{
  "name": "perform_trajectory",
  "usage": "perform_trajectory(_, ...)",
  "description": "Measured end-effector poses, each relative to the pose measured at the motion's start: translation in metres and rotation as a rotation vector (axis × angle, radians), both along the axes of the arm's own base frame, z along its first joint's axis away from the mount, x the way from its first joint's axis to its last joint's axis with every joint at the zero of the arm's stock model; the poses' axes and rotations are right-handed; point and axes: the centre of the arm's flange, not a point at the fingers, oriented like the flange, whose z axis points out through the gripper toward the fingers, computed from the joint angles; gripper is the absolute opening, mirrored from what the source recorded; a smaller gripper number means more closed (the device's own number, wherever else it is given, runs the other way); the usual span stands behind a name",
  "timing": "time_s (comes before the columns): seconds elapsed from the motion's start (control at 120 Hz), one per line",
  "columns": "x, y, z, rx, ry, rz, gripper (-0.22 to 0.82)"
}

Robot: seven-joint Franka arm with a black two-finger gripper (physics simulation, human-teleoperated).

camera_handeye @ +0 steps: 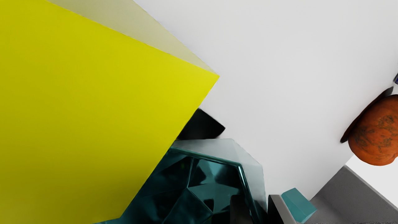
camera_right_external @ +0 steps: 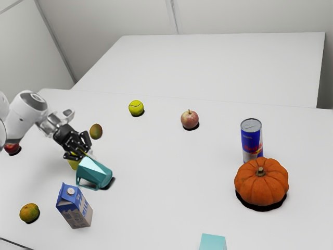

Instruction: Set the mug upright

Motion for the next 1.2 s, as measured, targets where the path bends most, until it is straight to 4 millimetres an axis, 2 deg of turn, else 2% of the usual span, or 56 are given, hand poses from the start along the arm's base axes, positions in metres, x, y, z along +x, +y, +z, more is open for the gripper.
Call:
perform_trajectory(0.267,0.015,-0.031,0.017,0.039,-0.003,-0.051,-0.16)
perform_trajectory(0.492,0.045,-0.124,0.071,0.306,-0.109,-0.317,-0.18)
perform_trajectory(0.708,0.064,-0.178,0.100,0.607,-0.266,-0.480,-0.18)
perform_trajectory(0.825,0.074,-0.190,0.102,0.700,-0.337,-0.488,-0.18)
perform_trajectory(1.0,0.085,-0.191,0.102,0.776,-0.399,-0.452,-0.18)
perform_trajectory(1.1,0.090,-0.192,0.096,0.794,-0.412,-0.434,-0.18)
perform_trajectory(1.2,0.094,-0.196,0.082,0.802,-0.411,-0.425,-0.18)
